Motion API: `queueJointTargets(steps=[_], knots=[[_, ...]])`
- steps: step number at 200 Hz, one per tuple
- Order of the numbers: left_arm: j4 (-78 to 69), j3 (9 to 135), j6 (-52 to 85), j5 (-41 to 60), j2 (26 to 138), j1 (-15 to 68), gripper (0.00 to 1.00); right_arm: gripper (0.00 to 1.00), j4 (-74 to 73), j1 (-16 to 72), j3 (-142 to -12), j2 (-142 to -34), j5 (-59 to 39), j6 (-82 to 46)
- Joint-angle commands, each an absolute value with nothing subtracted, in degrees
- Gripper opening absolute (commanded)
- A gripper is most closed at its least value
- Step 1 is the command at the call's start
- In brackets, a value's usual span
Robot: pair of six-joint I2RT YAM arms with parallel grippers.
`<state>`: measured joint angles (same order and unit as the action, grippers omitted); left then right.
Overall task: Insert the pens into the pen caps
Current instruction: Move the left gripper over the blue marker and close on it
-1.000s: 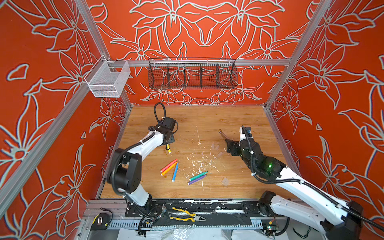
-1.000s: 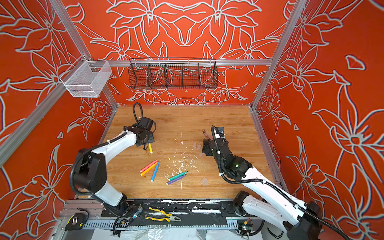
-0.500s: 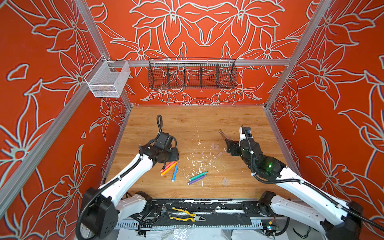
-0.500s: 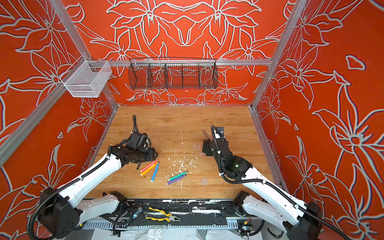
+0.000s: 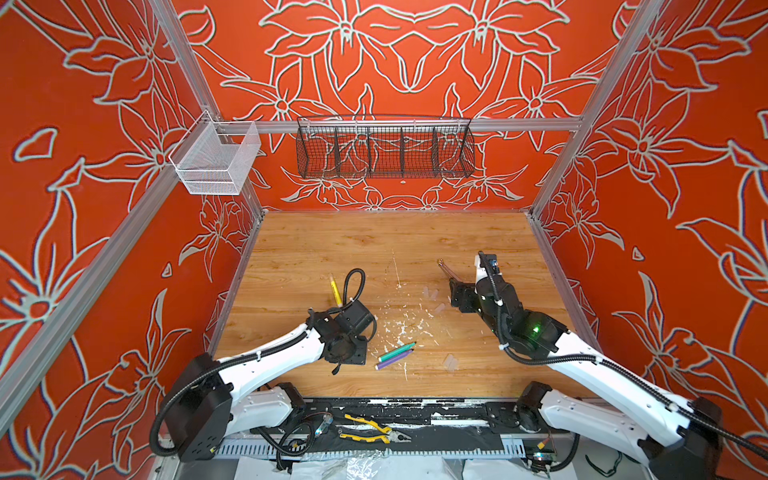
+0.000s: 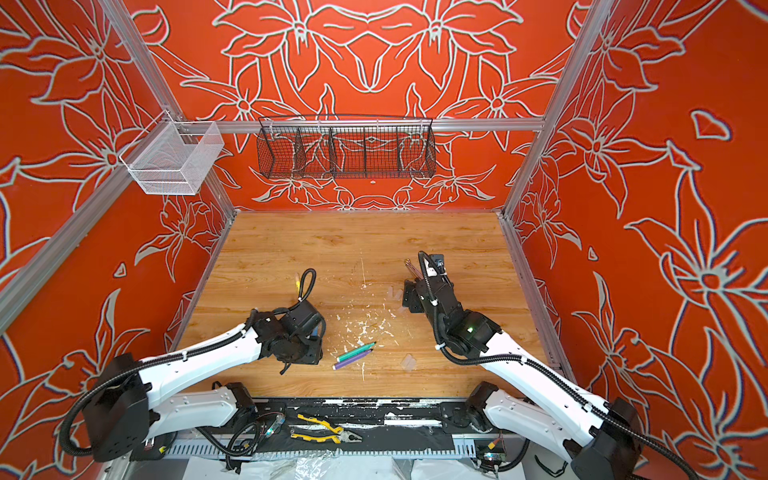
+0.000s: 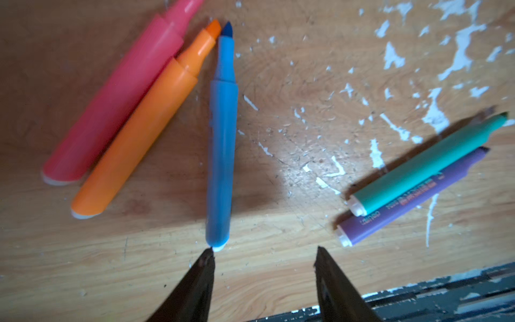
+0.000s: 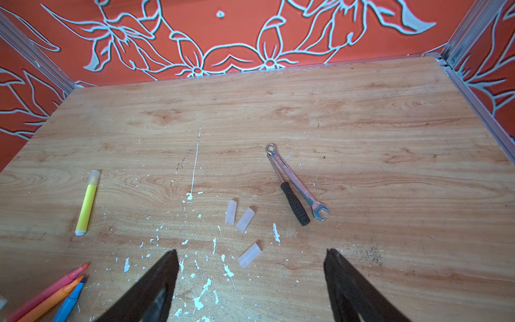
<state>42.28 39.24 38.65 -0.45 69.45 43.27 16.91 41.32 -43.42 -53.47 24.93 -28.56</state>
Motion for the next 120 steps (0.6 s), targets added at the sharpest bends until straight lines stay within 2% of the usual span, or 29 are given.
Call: queueJointTargets(steps=[1, 52, 102, 120], knots=[[41.46, 39.72, 40.93, -3.89, 70.96, 43.93, 0.56, 0.84, 17.14, 40.93, -44.10, -53.02, 25.14, -28.81], [40.33, 39.73, 41.69, -6.28, 77.92, 43.95, 0.51, 0.84, 17.31, 40.90, -44.03, -52.50, 24.61, -29.00], [38.94, 40.34, 42.23, -8.31, 83.36, 43.95, 0.50, 0.84, 17.49, 40.87, -44.19, -52.21, 24.48, -28.99], [39.02, 40.76, 42.43, -8.70, 84.87, 43.95, 0.44, 0.84, 17.52, 40.80, -44.20, -52.21, 24.52, -29.00]])
